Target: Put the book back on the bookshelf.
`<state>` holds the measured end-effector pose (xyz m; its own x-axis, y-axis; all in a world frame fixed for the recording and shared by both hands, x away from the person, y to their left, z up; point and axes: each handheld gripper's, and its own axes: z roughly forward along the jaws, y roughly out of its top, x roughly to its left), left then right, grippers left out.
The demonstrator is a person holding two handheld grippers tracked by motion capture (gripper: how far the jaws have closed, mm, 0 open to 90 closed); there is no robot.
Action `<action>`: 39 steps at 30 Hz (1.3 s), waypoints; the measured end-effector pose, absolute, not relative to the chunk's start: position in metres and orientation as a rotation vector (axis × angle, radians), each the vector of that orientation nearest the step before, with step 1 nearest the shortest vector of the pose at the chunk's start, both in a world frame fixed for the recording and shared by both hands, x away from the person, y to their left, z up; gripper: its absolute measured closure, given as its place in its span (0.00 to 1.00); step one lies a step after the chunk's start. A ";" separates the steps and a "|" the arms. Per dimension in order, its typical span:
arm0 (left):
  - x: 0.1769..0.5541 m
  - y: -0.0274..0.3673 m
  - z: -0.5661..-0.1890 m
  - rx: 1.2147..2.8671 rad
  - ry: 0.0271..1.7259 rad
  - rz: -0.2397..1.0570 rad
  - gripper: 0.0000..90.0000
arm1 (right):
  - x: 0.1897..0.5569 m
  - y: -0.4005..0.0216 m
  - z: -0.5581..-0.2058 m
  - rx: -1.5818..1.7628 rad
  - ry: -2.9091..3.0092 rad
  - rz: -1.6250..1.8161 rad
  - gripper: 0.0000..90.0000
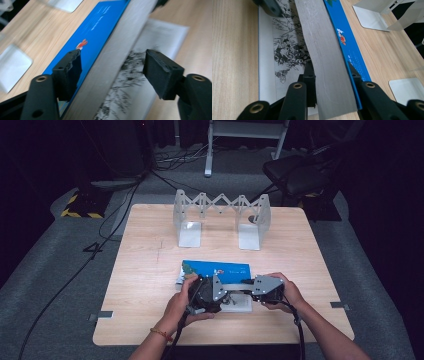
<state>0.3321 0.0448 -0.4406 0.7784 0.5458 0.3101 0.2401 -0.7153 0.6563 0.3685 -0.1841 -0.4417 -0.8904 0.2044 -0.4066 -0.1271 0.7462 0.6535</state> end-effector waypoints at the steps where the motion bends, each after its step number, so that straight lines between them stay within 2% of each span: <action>1: 0.333 0.044 -0.443 2.358 0.596 0.680 0.38 | 0.368 -0.183 -0.441 0.061 2.485 0.971 0.78; 3: 0.333 0.046 -0.444 2.345 0.601 0.713 0.47 | 0.367 -0.182 -0.441 0.063 2.487 0.956 0.78; 4: 0.334 0.047 -0.444 2.342 0.589 0.705 0.58 | 0.366 -0.181 -0.441 0.070 2.489 0.949 0.78; 11: 0.333 0.049 -0.447 2.363 0.521 0.726 0.67 | 0.365 -0.179 -0.440 0.092 2.488 0.942 0.76; 13: 0.332 0.052 -0.450 2.353 0.503 0.719 0.71 | 0.366 -0.178 -0.438 0.124 2.498 0.960 0.71; 14: 0.332 0.052 -0.450 2.343 0.493 0.725 0.71 | 0.366 -0.178 -0.438 0.124 2.498 0.960 0.71; 16: 0.331 0.055 -0.451 2.318 0.491 0.733 0.73 | 0.370 -0.182 -0.435 0.180 2.515 1.035 0.64; 17: 0.332 0.058 -0.449 2.288 0.500 0.742 0.75 | 0.374 -0.190 -0.432 0.252 2.519 1.112 0.47; 18: 0.332 0.058 -0.449 2.288 0.500 0.742 0.75 | 0.374 -0.190 -0.432 0.252 2.519 1.112 0.47; 19: 0.333 0.060 -0.448 2.271 0.506 0.732 0.75 | 0.376 -0.194 -0.430 0.281 2.508 1.111 0.41; 27: 0.334 0.077 -0.441 2.158 0.551 0.705 0.78 | 0.390 -0.236 -0.438 0.529 2.498 1.237 0.36; 39: 0.333 0.093 -0.433 2.079 0.586 0.697 0.80 | 0.411 -0.224 -0.478 0.692 2.700 1.228 0.24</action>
<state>0.3330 0.0926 -0.4333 0.7353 0.6239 0.2646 0.1534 -0.5335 0.8318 0.4111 -0.2239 -0.4777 -0.8925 0.4402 0.0980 0.3633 0.5729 0.7347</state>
